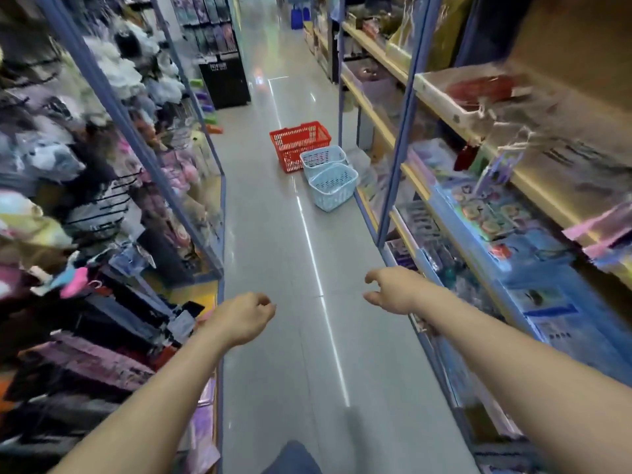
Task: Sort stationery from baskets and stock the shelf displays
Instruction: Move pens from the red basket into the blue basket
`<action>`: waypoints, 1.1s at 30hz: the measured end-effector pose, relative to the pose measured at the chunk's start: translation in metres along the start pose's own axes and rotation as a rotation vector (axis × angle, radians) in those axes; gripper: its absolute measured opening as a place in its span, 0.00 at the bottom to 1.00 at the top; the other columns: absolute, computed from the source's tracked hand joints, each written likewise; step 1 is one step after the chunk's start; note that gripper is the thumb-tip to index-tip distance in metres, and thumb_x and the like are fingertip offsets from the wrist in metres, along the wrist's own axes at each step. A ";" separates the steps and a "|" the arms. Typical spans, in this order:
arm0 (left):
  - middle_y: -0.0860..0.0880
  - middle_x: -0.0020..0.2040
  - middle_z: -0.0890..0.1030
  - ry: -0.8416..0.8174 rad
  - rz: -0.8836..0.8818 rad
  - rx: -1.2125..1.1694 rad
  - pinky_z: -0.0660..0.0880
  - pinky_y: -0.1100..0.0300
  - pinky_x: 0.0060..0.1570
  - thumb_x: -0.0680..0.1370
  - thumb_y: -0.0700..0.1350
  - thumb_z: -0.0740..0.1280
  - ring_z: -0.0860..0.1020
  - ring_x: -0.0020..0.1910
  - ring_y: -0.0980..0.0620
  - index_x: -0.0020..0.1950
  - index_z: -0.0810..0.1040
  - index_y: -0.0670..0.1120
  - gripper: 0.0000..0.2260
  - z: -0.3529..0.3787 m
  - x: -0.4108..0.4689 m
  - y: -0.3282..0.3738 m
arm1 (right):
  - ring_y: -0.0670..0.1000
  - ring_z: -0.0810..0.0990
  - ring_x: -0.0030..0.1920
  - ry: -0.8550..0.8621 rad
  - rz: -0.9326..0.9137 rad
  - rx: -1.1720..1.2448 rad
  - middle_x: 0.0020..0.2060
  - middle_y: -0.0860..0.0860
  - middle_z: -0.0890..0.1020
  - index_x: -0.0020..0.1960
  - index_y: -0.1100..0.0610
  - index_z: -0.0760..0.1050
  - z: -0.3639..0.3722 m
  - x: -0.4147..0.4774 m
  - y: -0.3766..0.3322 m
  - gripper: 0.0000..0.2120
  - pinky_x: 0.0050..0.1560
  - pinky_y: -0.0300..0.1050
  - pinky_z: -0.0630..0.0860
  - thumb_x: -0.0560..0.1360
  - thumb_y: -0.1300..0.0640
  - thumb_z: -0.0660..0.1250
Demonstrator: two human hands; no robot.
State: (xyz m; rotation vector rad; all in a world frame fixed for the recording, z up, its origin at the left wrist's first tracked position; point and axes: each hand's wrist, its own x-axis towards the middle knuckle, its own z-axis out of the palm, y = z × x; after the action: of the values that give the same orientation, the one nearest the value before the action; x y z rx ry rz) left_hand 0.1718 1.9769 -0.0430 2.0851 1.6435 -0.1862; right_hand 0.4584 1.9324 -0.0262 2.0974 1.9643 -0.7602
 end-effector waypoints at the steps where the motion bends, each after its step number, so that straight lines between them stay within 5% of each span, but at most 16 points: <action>1: 0.49 0.55 0.82 0.023 -0.001 0.007 0.73 0.58 0.48 0.80 0.53 0.58 0.79 0.53 0.45 0.54 0.80 0.51 0.13 -0.008 0.026 -0.002 | 0.58 0.73 0.65 -0.005 0.003 0.016 0.66 0.55 0.75 0.73 0.53 0.65 -0.012 0.025 0.002 0.24 0.61 0.49 0.72 0.80 0.45 0.60; 4: 0.46 0.57 0.82 0.052 0.013 0.048 0.71 0.57 0.46 0.80 0.48 0.57 0.78 0.56 0.43 0.54 0.79 0.49 0.12 -0.036 0.113 -0.010 | 0.58 0.73 0.66 -0.001 0.031 0.079 0.68 0.56 0.74 0.74 0.53 0.65 -0.049 0.107 0.008 0.24 0.63 0.50 0.72 0.80 0.46 0.60; 6: 0.46 0.61 0.80 0.081 0.005 0.058 0.73 0.56 0.55 0.81 0.46 0.57 0.77 0.60 0.43 0.60 0.79 0.49 0.14 -0.059 0.174 -0.021 | 0.58 0.73 0.66 0.038 0.057 0.103 0.68 0.57 0.74 0.74 0.53 0.65 -0.074 0.166 0.011 0.25 0.64 0.51 0.72 0.80 0.46 0.60; 12: 0.48 0.63 0.80 0.127 -0.011 0.038 0.74 0.52 0.59 0.80 0.47 0.57 0.76 0.61 0.45 0.63 0.77 0.51 0.15 -0.137 0.346 -0.060 | 0.59 0.76 0.60 0.165 0.144 0.150 0.58 0.56 0.80 0.73 0.53 0.67 -0.155 0.320 0.018 0.24 0.58 0.52 0.74 0.79 0.48 0.61; 18: 0.46 0.63 0.79 0.127 0.036 0.139 0.74 0.54 0.56 0.79 0.44 0.58 0.77 0.61 0.44 0.65 0.77 0.49 0.16 -0.210 0.490 -0.072 | 0.58 0.74 0.65 0.222 0.232 0.185 0.66 0.57 0.76 0.73 0.54 0.66 -0.217 0.438 0.042 0.23 0.60 0.51 0.72 0.79 0.50 0.61; 27: 0.45 0.61 0.81 0.123 0.050 0.119 0.74 0.53 0.58 0.80 0.43 0.60 0.78 0.60 0.42 0.64 0.78 0.47 0.15 -0.271 0.737 -0.047 | 0.60 0.72 0.65 0.265 0.303 0.350 0.65 0.61 0.73 0.73 0.57 0.65 -0.275 0.647 0.108 0.23 0.58 0.49 0.69 0.80 0.52 0.61; 33: 0.48 0.60 0.81 0.069 0.076 0.069 0.74 0.56 0.56 0.79 0.43 0.58 0.77 0.59 0.44 0.63 0.78 0.49 0.15 -0.302 0.891 -0.006 | 0.62 0.75 0.60 0.334 0.424 0.569 0.61 0.62 0.77 0.68 0.61 0.70 -0.314 0.767 0.138 0.19 0.47 0.47 0.67 0.79 0.56 0.63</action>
State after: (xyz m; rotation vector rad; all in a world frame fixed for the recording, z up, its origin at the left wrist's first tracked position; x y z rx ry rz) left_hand 0.3532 2.8964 -0.1260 2.2243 1.6159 -0.1489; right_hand 0.6719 2.7363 -0.1474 3.0102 1.4382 -1.0131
